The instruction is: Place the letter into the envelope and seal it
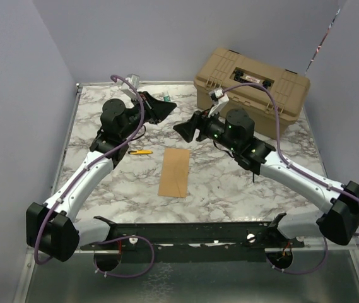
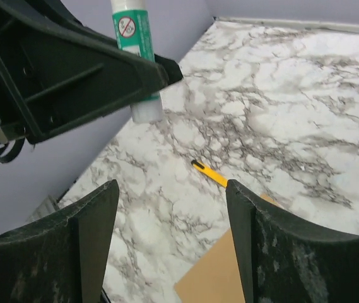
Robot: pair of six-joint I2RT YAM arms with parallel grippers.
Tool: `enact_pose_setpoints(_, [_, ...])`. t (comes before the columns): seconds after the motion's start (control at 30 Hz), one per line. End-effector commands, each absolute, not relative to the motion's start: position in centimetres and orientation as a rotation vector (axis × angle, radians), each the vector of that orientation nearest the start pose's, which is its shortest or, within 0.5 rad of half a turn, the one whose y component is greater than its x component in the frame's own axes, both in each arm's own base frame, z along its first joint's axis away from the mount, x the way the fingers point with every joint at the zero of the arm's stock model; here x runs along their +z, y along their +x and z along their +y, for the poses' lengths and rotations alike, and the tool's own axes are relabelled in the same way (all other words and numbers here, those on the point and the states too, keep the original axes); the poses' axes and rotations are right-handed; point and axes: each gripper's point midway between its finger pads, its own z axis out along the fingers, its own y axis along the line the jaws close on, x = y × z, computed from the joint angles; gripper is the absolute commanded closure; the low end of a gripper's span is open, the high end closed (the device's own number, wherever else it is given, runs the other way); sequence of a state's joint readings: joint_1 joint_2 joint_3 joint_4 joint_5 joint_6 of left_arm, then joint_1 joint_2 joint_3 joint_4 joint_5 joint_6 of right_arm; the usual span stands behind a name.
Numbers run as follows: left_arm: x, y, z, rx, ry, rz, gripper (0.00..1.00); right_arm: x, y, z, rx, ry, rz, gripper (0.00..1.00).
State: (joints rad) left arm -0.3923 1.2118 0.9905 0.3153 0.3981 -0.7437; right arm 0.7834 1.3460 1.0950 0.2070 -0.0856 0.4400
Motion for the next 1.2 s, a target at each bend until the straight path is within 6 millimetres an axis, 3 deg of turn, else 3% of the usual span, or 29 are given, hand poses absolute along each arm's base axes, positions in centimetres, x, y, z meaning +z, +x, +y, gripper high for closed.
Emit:
enact_pose_setpoints(0.0, [33.7, 35.5, -21.5, -0.894, 0.097, 1.684, 1.00, 29.7, 29.8, 31.6, 0.860, -0.340, 1.796, 0.28])
enact_pose_setpoints(0.2, [30.7, 36.0, -20.3, -0.816, 0.032, 1.745, 1.00, 24.9, 33.1, 26.3, 0.537, -0.129, 2.016, 0.27])
enact_pose_setpoints(0.37, [30.7, 33.9, -22.0, -0.847, 0.274, 1.695, 1.00, 18.9, 35.3, 21.5, 0.295, 0.100, 2.230, 0.27])
enact_pose_setpoints(0.57, [30.4, 32.0, -23.4, -0.897, 0.421, 1.665, 1.00, 11.5, 36.8, 16.8, 0.059, 0.248, 2.457, 0.41])
enact_pose_setpoints(0.87, [30.1, 31.5, -23.9, -0.920, 0.442, 1.668, 1.00, 7.3, 39.2, 15.3, -0.077, 0.205, 2.526, 0.39])
enact_pose_setpoints(1.17, [30.0, 31.5, -24.0, -0.926, 0.439, 1.675, 1.00, 4.8, 40.0, 14.8, -0.141, 0.169, 2.531, 0.51])
